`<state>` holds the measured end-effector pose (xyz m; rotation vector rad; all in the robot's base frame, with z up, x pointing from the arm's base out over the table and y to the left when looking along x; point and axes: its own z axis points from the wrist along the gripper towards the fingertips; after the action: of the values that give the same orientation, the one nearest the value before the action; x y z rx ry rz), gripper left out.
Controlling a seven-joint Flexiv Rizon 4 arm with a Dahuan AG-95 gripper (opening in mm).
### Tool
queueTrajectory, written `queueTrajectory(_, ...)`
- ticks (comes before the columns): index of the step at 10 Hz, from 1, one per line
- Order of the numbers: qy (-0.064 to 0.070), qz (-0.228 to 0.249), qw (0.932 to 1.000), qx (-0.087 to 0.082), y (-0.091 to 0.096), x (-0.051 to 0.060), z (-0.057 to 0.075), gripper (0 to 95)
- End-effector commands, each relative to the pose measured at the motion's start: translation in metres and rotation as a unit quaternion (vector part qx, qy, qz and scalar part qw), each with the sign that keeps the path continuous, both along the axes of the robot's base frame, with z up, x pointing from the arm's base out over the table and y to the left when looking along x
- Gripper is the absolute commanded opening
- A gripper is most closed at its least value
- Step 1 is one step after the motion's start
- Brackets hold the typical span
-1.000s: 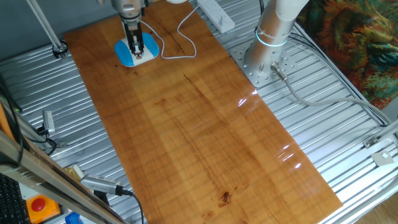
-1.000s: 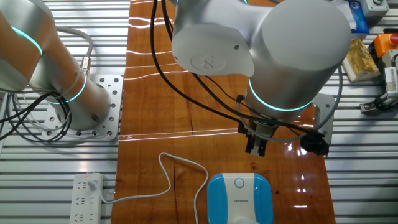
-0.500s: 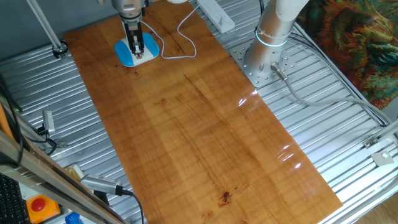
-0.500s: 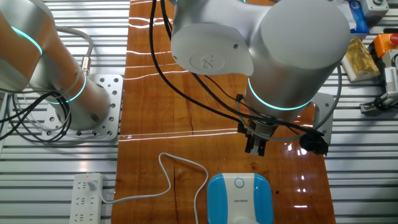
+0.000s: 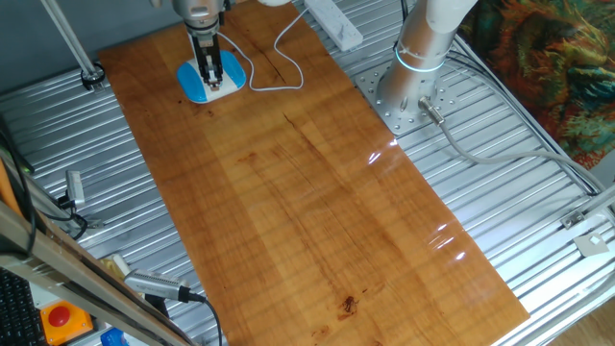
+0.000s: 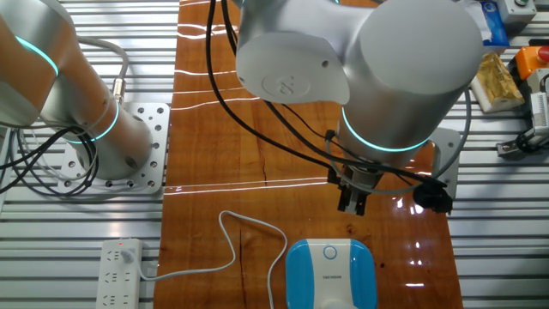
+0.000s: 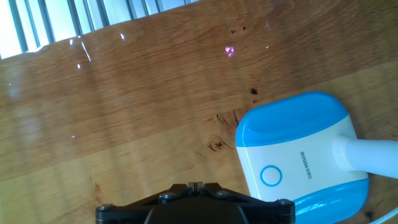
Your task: Turn on the desk lamp by pressing the button
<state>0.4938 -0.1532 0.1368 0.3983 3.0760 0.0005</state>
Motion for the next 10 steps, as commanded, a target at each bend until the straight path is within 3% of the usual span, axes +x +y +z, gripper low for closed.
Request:
queueTrajectory(1, -0.001, 0.011, 0.9999, -0.002, -0.003, -0.001, -0.004, 0.0)
queueTrajectory(2, -0.001, 0.017, 0.9999, -0.002, -0.005, -0.002, -0.006, 38.0)
queueTrajectory(4, -0.001, 0.027, 0.9996, -0.003, -0.007, -0.004, -0.008, 76.0)
queueTrajectory(7, -0.001, 0.044, 0.999, -0.003, -0.014, -0.01, -0.014, 76.0)
queueTrajectory(8, -0.001, 0.038, 0.9993, -0.003, -0.015, -0.011, -0.016, 95.0)
queueTrajectory(10, 0.0, 0.024, 0.9997, 0.001, -0.017, -0.011, -0.021, 95.0)
